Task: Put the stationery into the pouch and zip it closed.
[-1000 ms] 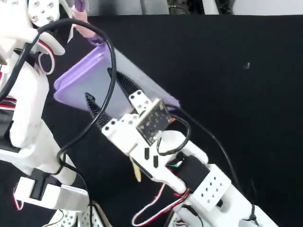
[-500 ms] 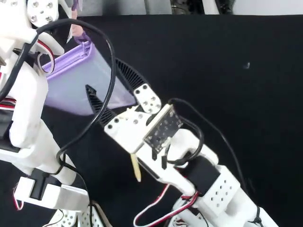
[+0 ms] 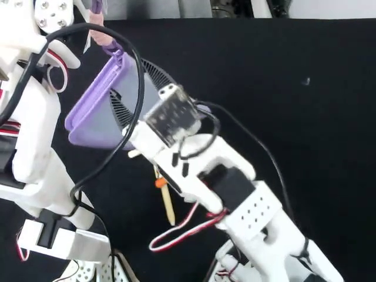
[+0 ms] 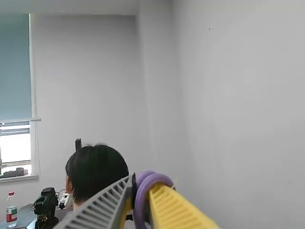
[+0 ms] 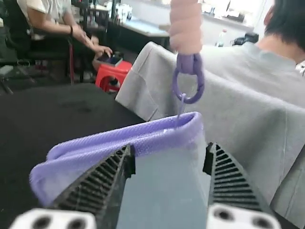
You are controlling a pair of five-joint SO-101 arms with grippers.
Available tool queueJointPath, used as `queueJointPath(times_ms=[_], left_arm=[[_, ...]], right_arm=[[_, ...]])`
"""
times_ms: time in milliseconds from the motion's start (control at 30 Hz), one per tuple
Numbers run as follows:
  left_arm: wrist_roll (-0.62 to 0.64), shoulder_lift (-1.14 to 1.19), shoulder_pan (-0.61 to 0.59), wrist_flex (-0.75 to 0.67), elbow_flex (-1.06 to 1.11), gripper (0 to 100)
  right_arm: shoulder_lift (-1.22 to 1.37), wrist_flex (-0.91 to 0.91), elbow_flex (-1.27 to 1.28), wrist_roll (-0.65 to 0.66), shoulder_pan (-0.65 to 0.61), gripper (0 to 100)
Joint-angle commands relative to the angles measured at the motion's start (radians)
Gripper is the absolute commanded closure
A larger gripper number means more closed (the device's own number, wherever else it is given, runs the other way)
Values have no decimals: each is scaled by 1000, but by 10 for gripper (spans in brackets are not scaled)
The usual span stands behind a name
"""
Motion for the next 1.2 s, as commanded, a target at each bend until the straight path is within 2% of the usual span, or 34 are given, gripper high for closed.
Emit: queueJointPath(times_ms=[0,167,467,733,900,967,1133,1167], left_arm=[[-104,-20,12,-2,-4,971],[-132,-20,13,-8,-5,971],[-132,-20,13,-9,-5,971],[-132,-20,13,-9,-5,971],[-133,-20,13,-5,-5,971],[-133,-20,13,-2,-5,971],[-135,-20,10,0,-5,971],[-135,-20,7,0,-4,971]], right_arm=[[27,84,-136,15,18,750],[31,175,-199,161,18,750],[33,270,-245,284,12,750],[102,273,-240,284,-68,750],[205,265,-263,285,-71,753],[217,281,-289,285,-71,786],[180,348,-348,287,-69,977],[166,364,-358,287,-69,991]])
